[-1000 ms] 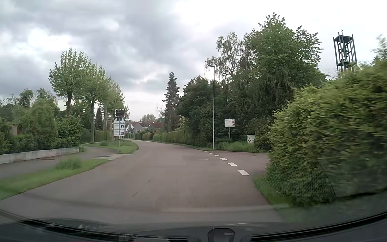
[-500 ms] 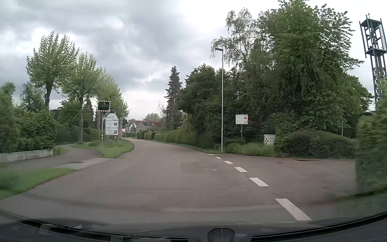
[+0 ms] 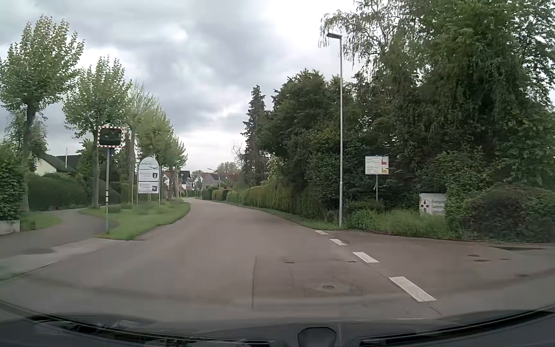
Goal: Follow the waypoints while adhering to traffic rules and regulations
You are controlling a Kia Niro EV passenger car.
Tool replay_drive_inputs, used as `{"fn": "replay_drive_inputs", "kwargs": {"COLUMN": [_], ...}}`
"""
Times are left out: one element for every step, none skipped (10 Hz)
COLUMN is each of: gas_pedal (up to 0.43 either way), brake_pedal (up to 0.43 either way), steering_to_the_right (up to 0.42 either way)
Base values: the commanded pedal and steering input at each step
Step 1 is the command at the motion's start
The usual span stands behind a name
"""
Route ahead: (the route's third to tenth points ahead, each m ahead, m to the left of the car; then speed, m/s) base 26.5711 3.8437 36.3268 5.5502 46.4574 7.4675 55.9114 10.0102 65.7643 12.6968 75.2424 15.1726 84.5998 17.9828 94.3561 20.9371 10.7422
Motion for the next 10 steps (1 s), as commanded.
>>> {"fn": "replay_drive_inputs", "kwargs": {"gas_pedal": [0.098,0.098,0.087,0.087,0.087,0.087,0.087,0.087,0.087,0.087], "brake_pedal": [0.0,0.0,0.0,0.0,0.0,0.0,0.0,0.0,0.0,0.0], "steering_to_the_right": [-0.026,-0.027,-0.028,-0.028,-0.028,-0.028,-0.027,-0.027,-0.03,-0.034]}}
